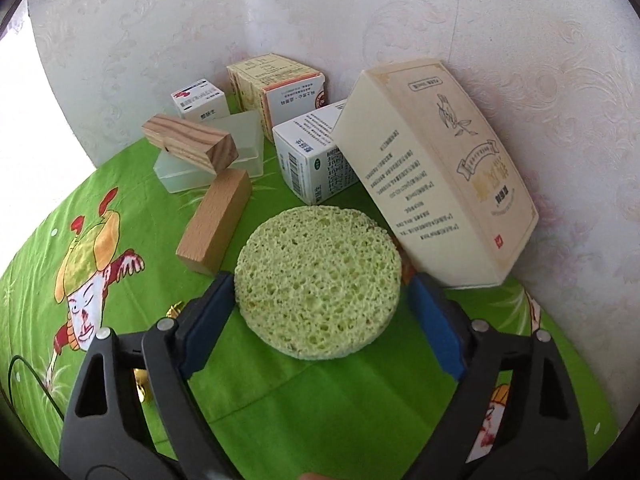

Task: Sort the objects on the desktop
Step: 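Carry the foam block with the left tool while the right tool carries the sponge to the purple box, then release both items into the purple box and withdraw both tools to the table, then grasp the gold ornament with the left tool while the right tool grasps the cream box, then carry the gold ornament with the left tool while the right tool carries the cream box to the purple box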

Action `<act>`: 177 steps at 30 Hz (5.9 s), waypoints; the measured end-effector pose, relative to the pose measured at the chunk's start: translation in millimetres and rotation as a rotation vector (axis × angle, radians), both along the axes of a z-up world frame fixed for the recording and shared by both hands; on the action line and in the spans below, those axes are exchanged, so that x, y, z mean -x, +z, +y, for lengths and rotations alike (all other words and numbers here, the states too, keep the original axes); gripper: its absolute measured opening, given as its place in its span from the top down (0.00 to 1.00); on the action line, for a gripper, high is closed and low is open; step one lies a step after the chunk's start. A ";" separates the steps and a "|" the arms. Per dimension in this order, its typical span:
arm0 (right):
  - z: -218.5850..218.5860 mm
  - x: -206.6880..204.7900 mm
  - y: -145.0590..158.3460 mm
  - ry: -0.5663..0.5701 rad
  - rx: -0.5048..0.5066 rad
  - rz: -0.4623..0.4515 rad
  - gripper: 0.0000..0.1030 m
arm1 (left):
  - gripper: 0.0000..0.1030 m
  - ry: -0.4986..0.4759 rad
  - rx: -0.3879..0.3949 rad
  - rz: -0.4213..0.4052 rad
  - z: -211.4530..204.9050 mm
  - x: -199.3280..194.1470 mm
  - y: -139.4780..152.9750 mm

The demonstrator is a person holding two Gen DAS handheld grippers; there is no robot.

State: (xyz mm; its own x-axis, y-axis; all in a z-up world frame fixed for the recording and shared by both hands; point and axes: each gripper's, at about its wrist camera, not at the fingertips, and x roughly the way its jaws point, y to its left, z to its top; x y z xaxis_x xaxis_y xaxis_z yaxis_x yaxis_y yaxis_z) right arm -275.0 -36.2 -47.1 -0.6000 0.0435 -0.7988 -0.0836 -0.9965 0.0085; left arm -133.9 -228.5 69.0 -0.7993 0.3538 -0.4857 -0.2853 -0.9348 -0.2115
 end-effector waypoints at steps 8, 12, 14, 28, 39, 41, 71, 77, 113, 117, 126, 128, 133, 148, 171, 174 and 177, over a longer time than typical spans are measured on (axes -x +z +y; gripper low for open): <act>-3.7 -8.8 0.3 0.017 0.007 0.009 0.20 | 0.61 0.050 -0.009 0.000 -10.6 -23.7 2.1; -3.8 -32.9 6.7 0.048 0.031 0.027 0.20 | 0.61 0.094 -0.009 0.001 -17.6 -41.5 6.3; -4.5 -48.2 12.2 0.068 0.058 0.035 0.20 | 0.61 0.116 -0.007 0.007 -21.0 -53.4 9.1; -91.6 -160.9 100.9 0.400 0.183 0.183 0.20 | 0.61 0.456 0.025 0.075 -90.8 -178.3 38.4; -212.6 -237.9 136.2 0.766 0.238 0.233 0.20 | 0.61 0.823 0.023 0.080 -193.1 -267.6 41.0; -235.4 -248.4 137.0 0.832 0.246 0.228 0.20 | 0.61 0.861 0.019 0.074 -204.9 -274.1 39.3; -265.0 -254.3 116.8 0.946 0.312 0.188 0.01 | 0.21 0.874 0.021 0.084 -206.3 -280.1 36.4; -192.9 -232.1 105.8 0.744 0.263 0.244 0.01 | 0.21 0.676 0.004 0.085 -163.4 -243.4 31.9; 87.5 -138.4 36.2 -0.313 0.337 0.215 0.01 | 0.51 -0.186 0.308 -0.179 88.2 22.5 -95.3; 85.1 -129.6 37.7 -0.347 0.319 0.210 0.01 | 0.51 -0.215 0.330 -0.193 95.4 41.1 -103.9; 69.6 -94.8 33.8 -0.364 0.246 0.190 0.01 | 0.76 -0.266 0.324 -0.249 99.2 66.8 -119.0; 62.7 -85.7 33.8 -0.334 0.182 0.170 0.01 | 0.77 -0.269 0.319 -0.258 98.8 67.9 -120.0; 22.5 -70.0 41.2 -0.189 -0.203 0.186 0.01 | 0.77 -0.205 0.260 -0.261 82.9 67.6 -116.8; -47.9 -8.4 8.5 -0.016 -0.842 0.147 0.01 | 0.76 -0.079 0.008 -0.177 24.3 31.8 -90.9; -15.7 -68.7 40.7 0.017 -0.615 0.243 0.46 | 0.77 -0.015 -0.004 -0.113 6.1 -12.5 -60.8; -16.9 -95.1 57.3 0.061 -0.533 0.278 0.46 | 0.77 0.013 -0.002 -0.103 4.0 -29.0 -53.6; -30.2 -124.5 69.5 0.122 -0.445 0.297 0.46 | 0.77 0.041 0.002 -0.077 2.8 -51.6 -42.7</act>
